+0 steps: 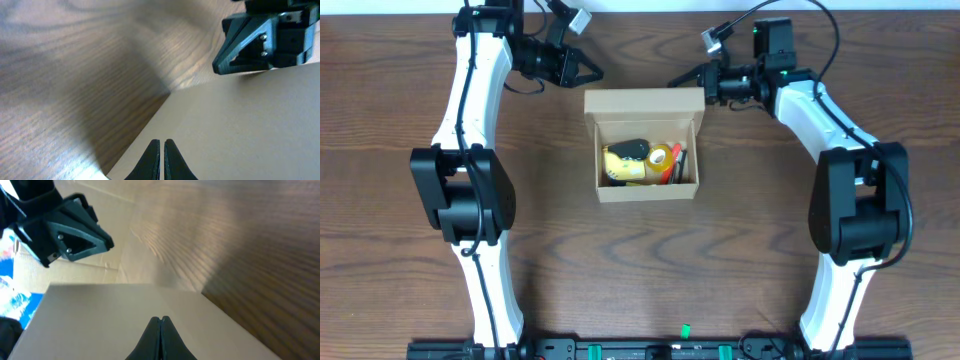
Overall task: Pack container
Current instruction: 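Swing the lid closed over the box with both grippers, then press the closed lid down with both grippers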
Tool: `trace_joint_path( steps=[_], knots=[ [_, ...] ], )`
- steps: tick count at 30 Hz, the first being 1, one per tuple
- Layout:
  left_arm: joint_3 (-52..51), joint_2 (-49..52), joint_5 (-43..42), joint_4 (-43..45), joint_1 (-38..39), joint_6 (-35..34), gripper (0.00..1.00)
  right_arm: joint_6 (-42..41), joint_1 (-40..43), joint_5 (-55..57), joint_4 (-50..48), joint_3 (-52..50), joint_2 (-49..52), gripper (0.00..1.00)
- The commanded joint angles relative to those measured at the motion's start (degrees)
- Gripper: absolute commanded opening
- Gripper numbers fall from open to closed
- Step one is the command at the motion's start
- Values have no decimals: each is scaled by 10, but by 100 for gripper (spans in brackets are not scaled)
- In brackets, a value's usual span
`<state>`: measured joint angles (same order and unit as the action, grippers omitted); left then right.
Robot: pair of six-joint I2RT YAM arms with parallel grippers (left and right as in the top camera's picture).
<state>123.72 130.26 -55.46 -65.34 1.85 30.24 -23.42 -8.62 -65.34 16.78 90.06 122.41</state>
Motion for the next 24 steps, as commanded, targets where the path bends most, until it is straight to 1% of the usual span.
trace_joint_path(
  steps=[1, 4, 6, 8, 10, 13, 16, 20, 22, 24],
  knots=[
    [9, -3, 15, -33, 1, 62, 6, 68, -8, 14, 39, 5, -17, 2],
    [9, -3, 32, -59, 1, 75, 6, 118, -9, 76, 113, 5, -41, 2],
    [9, -3, 39, -74, 1, 76, 6, 165, -12, 150, 190, 6, -73, 1],
    [9, -3, 43, -82, 1, 76, 6, 189, -17, 180, 221, 6, -95, 2],
    [9, -3, 51, -97, 1, 76, 6, 210, -28, 216, 245, 6, -123, 1],
    [9, -3, 50, -120, 1, 75, 6, 219, -53, 287, 277, 6, -166, 1],
    [10, -7, 50, -135, 1, 75, 6, 235, -84, 333, 313, 6, -191, 1],
    [10, -29, 49, -150, 2, 75, 6, 270, -119, 381, 346, 6, -200, 1],
    [10, -48, 50, -154, 6, 75, 6, 304, -126, 386, 344, 6, -200, 1],
    [9, -64, 57, -164, 16, 76, 6, 315, -125, 386, 348, 6, -200, 1]
  ],
)
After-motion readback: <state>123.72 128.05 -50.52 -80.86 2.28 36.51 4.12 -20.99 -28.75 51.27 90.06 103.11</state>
